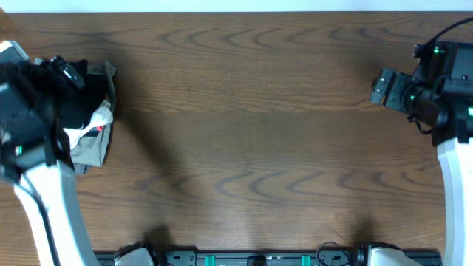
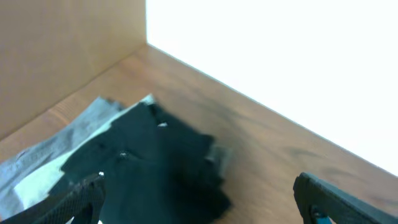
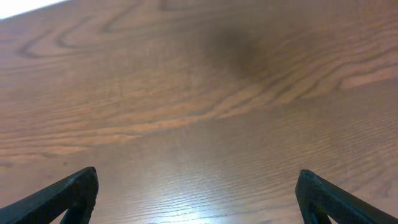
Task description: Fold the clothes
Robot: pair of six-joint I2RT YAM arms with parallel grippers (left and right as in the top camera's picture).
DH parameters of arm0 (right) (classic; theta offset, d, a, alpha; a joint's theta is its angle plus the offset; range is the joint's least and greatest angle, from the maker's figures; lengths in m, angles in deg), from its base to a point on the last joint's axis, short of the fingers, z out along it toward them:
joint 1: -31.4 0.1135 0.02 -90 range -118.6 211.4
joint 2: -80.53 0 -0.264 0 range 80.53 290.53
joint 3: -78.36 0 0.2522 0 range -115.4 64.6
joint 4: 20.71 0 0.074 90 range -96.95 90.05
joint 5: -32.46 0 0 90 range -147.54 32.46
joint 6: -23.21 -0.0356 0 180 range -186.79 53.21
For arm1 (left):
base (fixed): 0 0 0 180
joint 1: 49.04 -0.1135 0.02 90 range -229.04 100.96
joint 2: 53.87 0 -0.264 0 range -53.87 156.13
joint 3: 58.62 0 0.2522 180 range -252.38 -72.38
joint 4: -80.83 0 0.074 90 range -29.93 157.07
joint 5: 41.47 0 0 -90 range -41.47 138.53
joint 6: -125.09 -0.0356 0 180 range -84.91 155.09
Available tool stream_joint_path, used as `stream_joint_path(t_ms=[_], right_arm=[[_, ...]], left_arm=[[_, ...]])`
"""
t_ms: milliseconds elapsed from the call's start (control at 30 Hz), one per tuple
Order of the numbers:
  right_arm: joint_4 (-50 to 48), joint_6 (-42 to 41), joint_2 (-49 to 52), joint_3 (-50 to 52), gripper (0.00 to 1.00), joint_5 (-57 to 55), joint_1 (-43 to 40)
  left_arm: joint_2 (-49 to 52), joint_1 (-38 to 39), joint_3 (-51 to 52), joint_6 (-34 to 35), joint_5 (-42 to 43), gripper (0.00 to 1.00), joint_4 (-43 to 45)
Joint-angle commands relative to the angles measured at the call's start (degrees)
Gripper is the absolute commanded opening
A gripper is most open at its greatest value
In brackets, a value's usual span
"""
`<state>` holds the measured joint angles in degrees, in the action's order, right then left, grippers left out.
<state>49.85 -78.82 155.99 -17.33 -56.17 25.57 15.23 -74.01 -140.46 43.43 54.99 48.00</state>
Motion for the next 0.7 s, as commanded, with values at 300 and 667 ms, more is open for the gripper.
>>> stream_joint_path(t_ms=[300,667], right_arm=[[9.4,0.2,-17.5,-0.3,0.99,1.9,-0.1],[14.4,0.9,-39.7,7.2,0.99,1.9,-0.1]], left_arm=[[-17.4,2.1,-0.1,-2.4,22.9,0.98,-6.0],[-30.0,7.2,-0.1,-4.3,22.9,0.98,-12.9]])
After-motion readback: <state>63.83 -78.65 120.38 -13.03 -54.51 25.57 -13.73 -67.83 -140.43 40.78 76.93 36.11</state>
